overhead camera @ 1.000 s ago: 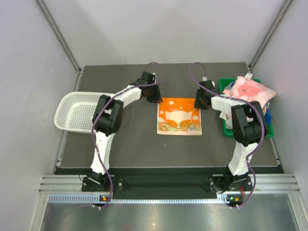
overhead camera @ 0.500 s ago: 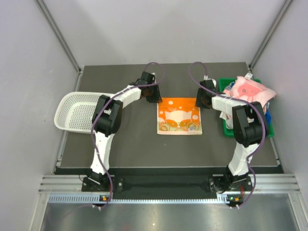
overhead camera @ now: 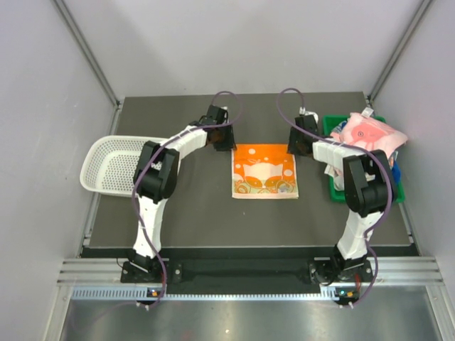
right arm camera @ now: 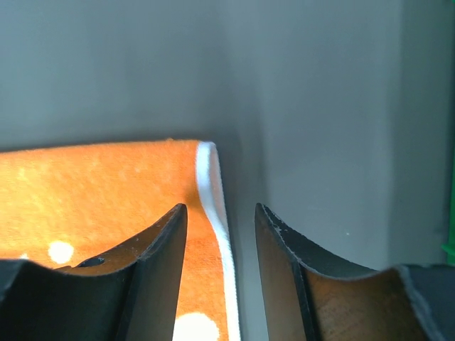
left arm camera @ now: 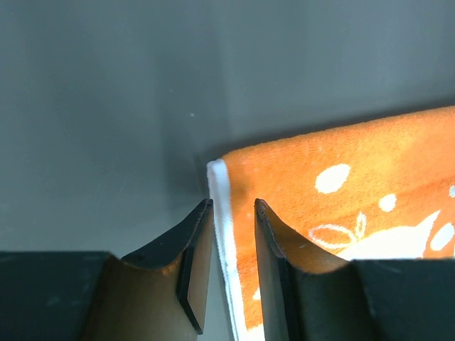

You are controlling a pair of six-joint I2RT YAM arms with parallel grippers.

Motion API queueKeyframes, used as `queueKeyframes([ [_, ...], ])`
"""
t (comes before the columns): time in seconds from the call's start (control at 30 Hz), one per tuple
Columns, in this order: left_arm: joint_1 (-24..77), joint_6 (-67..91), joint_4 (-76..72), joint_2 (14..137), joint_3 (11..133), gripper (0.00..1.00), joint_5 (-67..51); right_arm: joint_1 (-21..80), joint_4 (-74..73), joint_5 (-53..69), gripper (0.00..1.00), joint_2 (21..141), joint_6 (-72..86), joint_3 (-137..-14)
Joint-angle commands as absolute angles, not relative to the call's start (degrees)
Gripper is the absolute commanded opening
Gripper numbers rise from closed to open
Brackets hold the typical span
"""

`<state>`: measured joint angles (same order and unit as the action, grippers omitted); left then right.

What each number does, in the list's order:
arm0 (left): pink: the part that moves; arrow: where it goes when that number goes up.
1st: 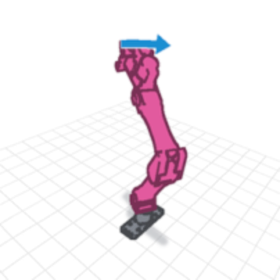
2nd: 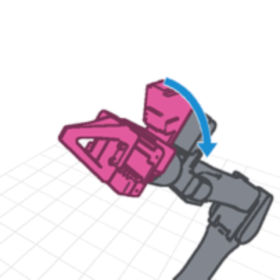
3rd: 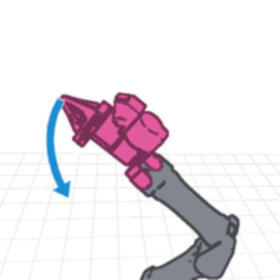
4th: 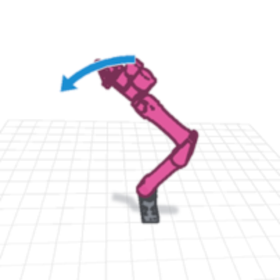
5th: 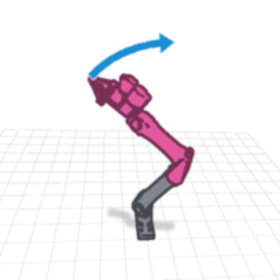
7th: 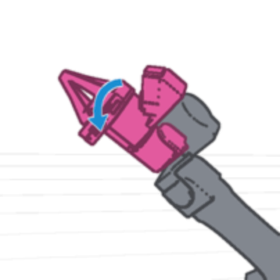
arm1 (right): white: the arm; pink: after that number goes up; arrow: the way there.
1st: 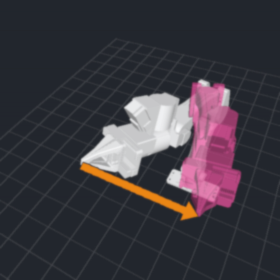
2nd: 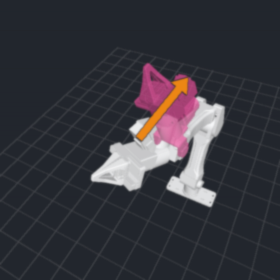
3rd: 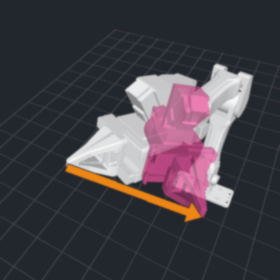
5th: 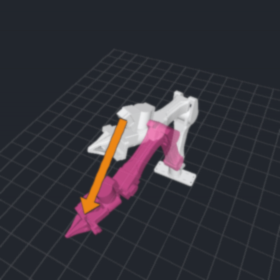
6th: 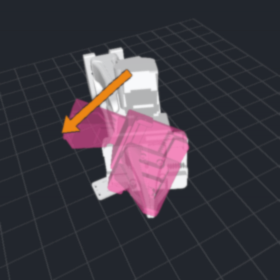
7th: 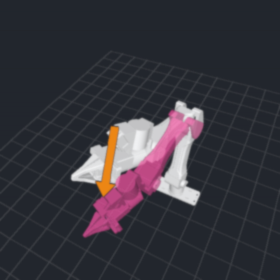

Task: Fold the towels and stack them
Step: Fold the towel

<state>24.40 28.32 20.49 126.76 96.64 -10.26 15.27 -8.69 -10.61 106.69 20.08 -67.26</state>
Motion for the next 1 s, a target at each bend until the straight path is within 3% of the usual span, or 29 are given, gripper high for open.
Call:
queueKeyframes([
  [0.0, 24.1, 26.8, 21.7, 123.0, 97.7, 0.35, -7.2, 15.9, -6.2, -10.3, 0.44, 107.4, 18.7, -71.8],
  [0.73, 24.2, 27.4, 21.4, 133.0, 100.4, 0.34, -4.9, 16.2, -8.8, -10.5, 0.42, 115.8, 17.5, -78.2],
  [0.97, 24.3, 28.6, 20.7, 134.6, 100.4, 0.24, -4.4, 16.9, -10.1, -10.4, 0.26, 117.1, 18.1, -79.2],
])
